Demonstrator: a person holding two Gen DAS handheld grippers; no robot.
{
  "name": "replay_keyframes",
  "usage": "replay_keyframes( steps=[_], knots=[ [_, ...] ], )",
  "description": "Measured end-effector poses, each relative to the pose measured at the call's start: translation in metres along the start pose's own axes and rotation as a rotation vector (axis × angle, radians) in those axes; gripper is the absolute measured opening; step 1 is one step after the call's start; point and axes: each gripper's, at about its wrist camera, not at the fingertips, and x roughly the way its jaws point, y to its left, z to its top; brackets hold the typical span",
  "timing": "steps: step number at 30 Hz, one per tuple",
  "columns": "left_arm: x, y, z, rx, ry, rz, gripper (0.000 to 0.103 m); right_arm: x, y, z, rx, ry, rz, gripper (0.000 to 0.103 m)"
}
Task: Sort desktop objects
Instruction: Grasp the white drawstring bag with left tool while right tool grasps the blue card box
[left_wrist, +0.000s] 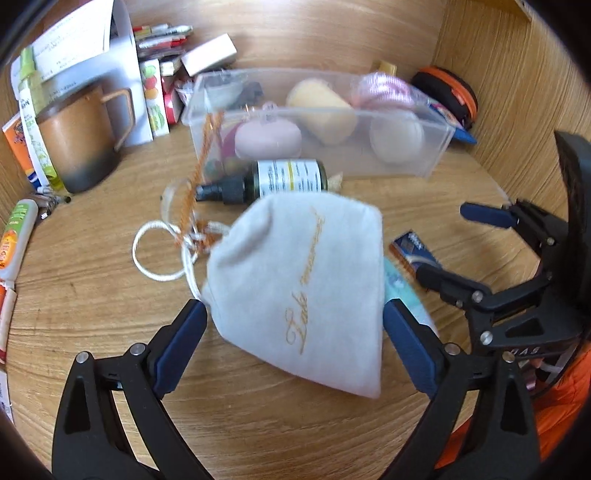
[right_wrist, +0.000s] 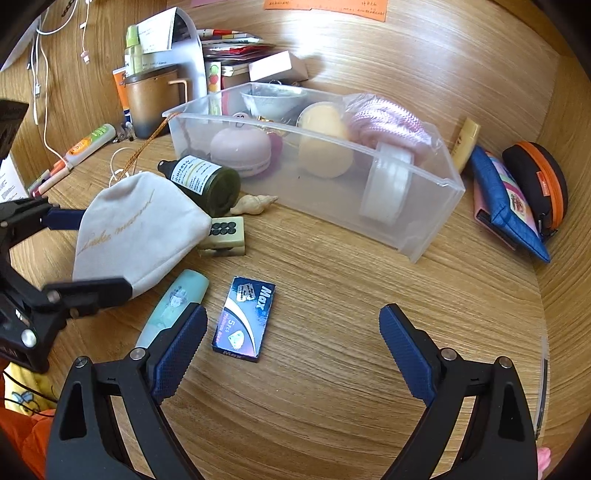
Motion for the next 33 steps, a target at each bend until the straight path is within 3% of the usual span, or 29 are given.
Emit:
replay_keyframes(
  steps=[16,29,33],
  knots=[
    [0.019,-0.008,0.012,0.046,0.038,0.083,0.099,0.006,0.008,-0.005,-0.017,0.022,-0.024,0.09],
    [0.028,-0.001,0.023,0.041,0.016,0.097,0.099,0.008,0.01,-0.005,0.0,0.02,0.043,0.063],
    [0.025,-0.002,0.022,0.045,0.002,0.087,0.091,0.008,0.011,-0.004,0.002,0.022,0.069,0.052]
  ],
)
